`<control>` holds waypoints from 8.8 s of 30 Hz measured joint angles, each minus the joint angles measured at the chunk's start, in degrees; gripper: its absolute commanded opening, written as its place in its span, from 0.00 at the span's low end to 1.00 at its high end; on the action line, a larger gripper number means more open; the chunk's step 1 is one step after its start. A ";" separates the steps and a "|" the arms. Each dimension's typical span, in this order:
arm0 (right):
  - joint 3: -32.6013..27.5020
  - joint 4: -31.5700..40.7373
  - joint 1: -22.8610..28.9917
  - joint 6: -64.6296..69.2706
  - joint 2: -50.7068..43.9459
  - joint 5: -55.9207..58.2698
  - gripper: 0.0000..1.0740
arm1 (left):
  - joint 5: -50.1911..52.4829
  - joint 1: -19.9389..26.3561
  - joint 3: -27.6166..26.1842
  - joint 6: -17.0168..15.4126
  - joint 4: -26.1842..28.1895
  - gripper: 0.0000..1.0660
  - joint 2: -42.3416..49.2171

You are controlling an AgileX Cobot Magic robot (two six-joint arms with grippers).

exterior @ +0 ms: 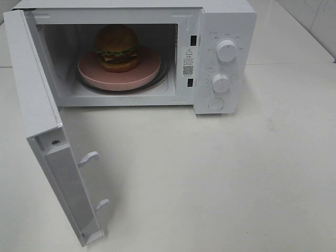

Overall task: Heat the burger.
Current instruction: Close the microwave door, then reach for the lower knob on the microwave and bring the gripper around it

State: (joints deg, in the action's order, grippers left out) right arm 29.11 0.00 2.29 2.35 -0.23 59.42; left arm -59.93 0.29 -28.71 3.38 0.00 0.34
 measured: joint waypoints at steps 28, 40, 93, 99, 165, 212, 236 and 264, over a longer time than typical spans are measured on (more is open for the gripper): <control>0.00 0.00 0.00 0.06 0.00 0.00 0.71 | 13.12 0.00 -1.89 0.00 0.00 0.14 -15.93; 0.00 0.00 0.00 0.06 0.00 0.00 0.71 | 31.28 -0.23 3.44 0.17 0.00 0.00 -27.56; 0.00 0.00 0.00 0.06 0.00 0.00 0.71 | 110.07 -11.97 16.44 -11.40 -16.79 0.00 -80.39; 0.00 0.00 0.00 0.06 0.00 0.00 0.71 | 113.10 -16.96 16.39 -9.05 -11.17 0.00 -83.88; 0.00 0.00 0.06 0.06 0.00 0.00 0.71 | 94.02 -45.38 -40.74 16.79 31.28 0.00 -117.74; 0.00 0.00 0.11 0.06 0.00 0.00 0.71 | 34.32 -49.05 -30.83 27.16 15.70 0.94 -96.37; 0.00 0.00 0.11 0.06 0.00 0.00 0.71 | 4.87 -17.36 -28.07 6.13 3.72 0.94 -79.41; 0.00 0.00 0.11 0.06 0.00 0.00 0.71 | -1.03 -9.17 -0.97 -3.04 -3.15 0.94 -35.12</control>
State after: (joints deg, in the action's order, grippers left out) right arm 29.11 0.00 2.41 2.41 -0.23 59.42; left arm -60.96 -8.88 -29.68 0.34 -3.15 -34.78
